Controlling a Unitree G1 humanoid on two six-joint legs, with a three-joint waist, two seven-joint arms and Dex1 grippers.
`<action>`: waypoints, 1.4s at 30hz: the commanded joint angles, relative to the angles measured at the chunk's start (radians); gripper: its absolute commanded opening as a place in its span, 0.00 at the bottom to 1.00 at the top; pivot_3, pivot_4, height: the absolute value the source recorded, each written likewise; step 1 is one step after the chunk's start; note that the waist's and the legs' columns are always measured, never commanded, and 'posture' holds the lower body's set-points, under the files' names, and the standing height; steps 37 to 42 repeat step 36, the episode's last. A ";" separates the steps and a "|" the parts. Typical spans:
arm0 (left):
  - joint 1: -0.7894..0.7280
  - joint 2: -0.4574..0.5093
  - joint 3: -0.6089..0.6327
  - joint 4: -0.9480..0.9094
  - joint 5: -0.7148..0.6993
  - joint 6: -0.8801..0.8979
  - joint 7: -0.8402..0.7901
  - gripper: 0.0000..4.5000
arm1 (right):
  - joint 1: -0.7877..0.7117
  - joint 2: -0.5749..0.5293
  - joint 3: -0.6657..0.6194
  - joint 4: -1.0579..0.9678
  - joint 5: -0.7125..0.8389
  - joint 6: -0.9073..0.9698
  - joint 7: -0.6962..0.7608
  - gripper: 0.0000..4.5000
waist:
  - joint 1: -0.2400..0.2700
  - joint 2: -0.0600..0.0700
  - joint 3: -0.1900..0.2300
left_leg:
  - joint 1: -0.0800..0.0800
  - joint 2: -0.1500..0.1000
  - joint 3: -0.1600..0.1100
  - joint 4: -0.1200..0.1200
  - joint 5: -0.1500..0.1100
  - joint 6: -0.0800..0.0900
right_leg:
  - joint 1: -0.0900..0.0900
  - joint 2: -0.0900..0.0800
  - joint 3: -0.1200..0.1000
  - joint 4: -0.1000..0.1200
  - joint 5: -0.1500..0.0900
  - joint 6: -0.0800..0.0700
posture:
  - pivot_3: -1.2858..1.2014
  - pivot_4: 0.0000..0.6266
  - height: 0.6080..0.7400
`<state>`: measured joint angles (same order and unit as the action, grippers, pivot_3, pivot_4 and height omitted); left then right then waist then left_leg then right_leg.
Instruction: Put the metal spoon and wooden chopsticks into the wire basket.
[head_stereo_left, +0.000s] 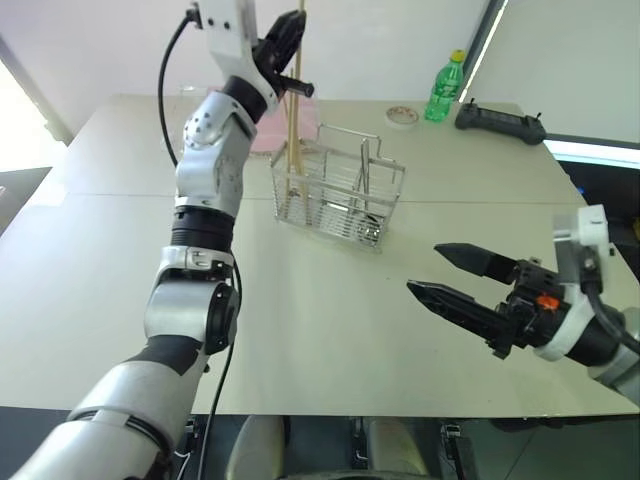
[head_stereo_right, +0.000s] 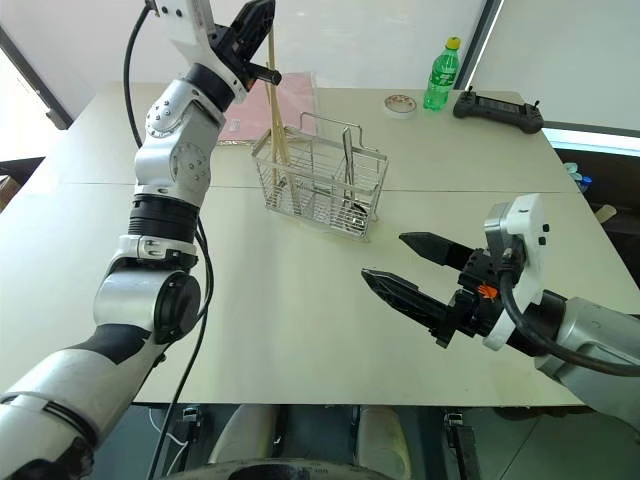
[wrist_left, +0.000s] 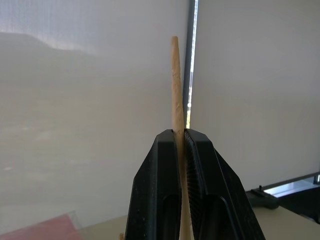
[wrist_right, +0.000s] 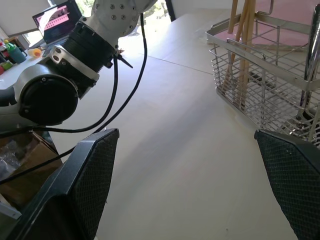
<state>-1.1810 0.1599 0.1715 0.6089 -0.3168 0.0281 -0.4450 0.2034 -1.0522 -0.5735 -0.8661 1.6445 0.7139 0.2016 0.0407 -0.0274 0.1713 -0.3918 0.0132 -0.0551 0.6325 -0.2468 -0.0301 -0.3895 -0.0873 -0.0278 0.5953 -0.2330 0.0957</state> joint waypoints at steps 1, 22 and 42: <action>-0.002 -0.007 0.004 -0.018 -0.009 -0.019 -0.010 0.37 | 0.003 -0.005 -0.046 -0.020 0.029 -0.019 -0.006 0.99 | 0.000 0.000 0.000 | 0.000 0.000 0.000 0.000 0.000 0.000 | 0.000 0.000 0.000 0.000 0.000 0.000 | 0.52 0.24 0.86; 0.192 0.532 -0.128 -0.395 -0.183 0.458 -0.742 0.99 | 0.020 -0.016 -0.125 0.101 -0.082 0.030 0.098 0.99 | -0.038 0.003 -0.001 | 0.001 0.002 0.000 -0.003 0.000 0.000 | -0.002 0.002 0.001 0.002 -0.001 -0.002 | 0.52 0.24 0.86; 0.400 0.845 -0.216 -0.383 0.011 0.295 -0.994 0.99 | -0.023 -0.005 -0.071 0.217 -0.274 0.078 0.268 0.99 | -0.012 0.007 -0.003 | 0.000 0.003 0.007 -0.001 -0.001 0.000 | -0.003 -0.007 0.000 -0.001 -0.002 -0.006 | 0.52 0.24 0.86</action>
